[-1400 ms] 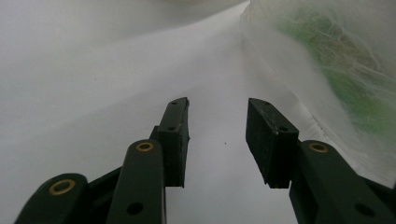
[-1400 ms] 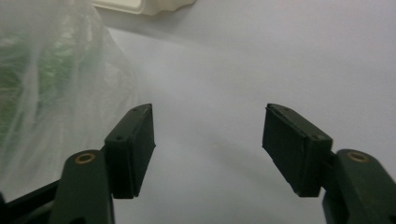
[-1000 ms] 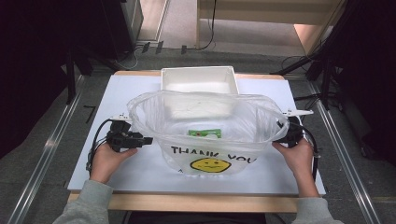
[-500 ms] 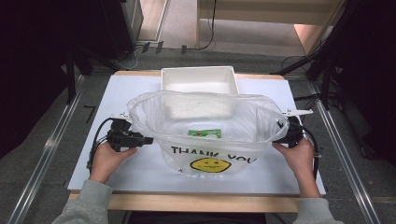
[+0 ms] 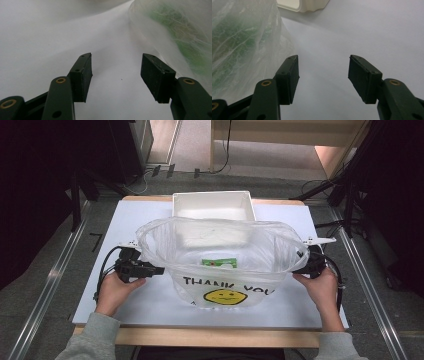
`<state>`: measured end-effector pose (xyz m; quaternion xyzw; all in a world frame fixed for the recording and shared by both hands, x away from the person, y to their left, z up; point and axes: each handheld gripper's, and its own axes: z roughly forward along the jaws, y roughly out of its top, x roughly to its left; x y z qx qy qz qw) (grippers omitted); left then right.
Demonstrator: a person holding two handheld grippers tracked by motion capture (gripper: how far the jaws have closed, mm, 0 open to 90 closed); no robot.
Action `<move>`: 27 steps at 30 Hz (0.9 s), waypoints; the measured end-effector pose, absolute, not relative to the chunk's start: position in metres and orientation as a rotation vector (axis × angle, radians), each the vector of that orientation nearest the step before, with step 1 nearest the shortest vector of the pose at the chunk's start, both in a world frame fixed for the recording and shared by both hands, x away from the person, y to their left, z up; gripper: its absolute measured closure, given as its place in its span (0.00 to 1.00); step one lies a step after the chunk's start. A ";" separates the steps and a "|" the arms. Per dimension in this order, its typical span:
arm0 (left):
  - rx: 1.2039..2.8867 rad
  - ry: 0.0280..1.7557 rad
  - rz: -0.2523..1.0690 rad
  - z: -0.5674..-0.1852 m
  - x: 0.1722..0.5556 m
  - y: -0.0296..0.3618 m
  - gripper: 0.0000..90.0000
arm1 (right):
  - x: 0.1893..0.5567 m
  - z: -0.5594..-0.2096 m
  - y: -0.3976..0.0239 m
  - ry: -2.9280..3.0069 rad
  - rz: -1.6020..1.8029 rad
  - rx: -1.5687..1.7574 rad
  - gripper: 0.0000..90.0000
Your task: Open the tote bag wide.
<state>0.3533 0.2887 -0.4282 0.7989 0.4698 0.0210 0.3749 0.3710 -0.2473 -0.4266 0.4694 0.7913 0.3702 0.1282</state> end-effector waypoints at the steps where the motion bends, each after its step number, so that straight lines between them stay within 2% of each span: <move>1: 2.045 1.198 0.052 -0.428 0.354 0.289 0.48 | 0.371 -0.427 -0.248 2.307 1.079 1.363 0.48; 7: 2.034 1.197 0.045 -0.428 0.354 0.291 0.46 | 0.370 -0.425 -0.253 2.307 1.109 1.360 0.50; 11: 2.024 1.209 0.013 -0.429 0.355 0.291 0.52 | 0.371 -0.424 -0.254 2.304 1.122 1.368 0.51; 16: 2.005 1.211 0.003 -0.428 0.357 0.293 0.53 | 0.372 -0.422 -0.255 2.331 1.131 1.355 0.52; 27: 2.005 1.170 -0.021 -0.419 0.359 0.294 0.50 | 0.372 -0.413 -0.252 2.320 1.102 1.384 0.52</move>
